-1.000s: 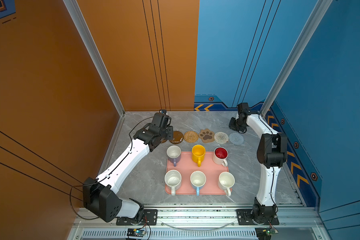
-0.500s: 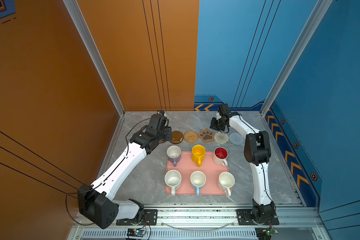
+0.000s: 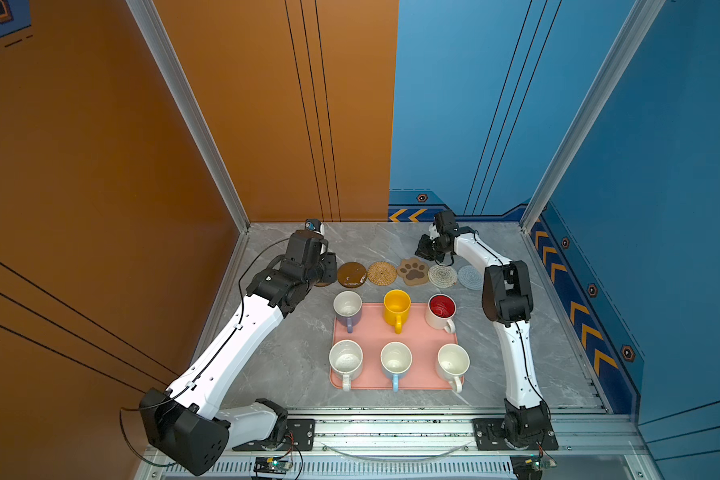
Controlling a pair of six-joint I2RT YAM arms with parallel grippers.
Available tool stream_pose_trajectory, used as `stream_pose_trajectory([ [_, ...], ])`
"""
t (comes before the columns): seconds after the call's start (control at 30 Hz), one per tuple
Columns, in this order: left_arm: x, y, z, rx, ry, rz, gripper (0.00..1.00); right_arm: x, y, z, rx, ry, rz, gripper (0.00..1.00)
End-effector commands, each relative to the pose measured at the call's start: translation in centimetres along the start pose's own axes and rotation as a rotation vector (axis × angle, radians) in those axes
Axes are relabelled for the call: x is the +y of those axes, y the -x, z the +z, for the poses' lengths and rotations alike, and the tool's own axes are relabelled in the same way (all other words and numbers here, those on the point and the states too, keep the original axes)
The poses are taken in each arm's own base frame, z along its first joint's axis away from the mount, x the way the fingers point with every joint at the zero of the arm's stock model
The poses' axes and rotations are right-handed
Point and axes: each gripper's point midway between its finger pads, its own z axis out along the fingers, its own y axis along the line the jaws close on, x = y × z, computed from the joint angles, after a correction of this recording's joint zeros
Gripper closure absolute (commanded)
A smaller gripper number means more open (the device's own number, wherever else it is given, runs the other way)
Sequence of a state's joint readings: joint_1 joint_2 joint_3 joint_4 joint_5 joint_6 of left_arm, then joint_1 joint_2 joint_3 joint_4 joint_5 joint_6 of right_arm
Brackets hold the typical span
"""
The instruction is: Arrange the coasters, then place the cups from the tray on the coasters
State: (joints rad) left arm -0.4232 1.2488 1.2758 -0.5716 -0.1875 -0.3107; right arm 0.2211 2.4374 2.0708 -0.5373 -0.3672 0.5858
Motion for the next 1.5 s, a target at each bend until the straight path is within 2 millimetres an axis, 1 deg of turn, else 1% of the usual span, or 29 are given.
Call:
stream_pose_trajectory([
  [0.0,0.8,0.0,-0.4,-0.016,0.024,0.008,0.52,-0.4,1.0,0.7,-0.019,0.018,0.031,0.91],
  [0.23,1.0,-0.4,-0.2,-0.007,0.025,0.001,0.52,-1.9,1.2,1.2,-0.011,0.006,0.062,0.93],
  [0.4,1.0,-0.5,-0.1,-0.002,0.025,0.0,0.52,-2.6,0.6,1.7,0.009,-0.003,0.071,0.93],
  [0.57,1.0,-0.6,-0.1,0.0,0.022,-0.004,0.52,-2.9,0.2,1.7,0.023,-0.017,0.069,0.94],
  [0.97,0.8,-1.0,0.3,0.017,0.013,-0.011,0.52,-4.5,-1.9,1.5,0.076,-0.073,0.058,0.94],
  [1.23,0.7,-1.4,0.6,0.028,0.007,-0.021,0.52,-5.1,-2.4,0.6,0.083,-0.1,0.049,0.94],
  [1.47,0.6,-1.5,0.6,0.03,0.004,-0.019,0.52,-5.2,-3.0,-0.2,0.1,-0.105,0.036,0.94],
])
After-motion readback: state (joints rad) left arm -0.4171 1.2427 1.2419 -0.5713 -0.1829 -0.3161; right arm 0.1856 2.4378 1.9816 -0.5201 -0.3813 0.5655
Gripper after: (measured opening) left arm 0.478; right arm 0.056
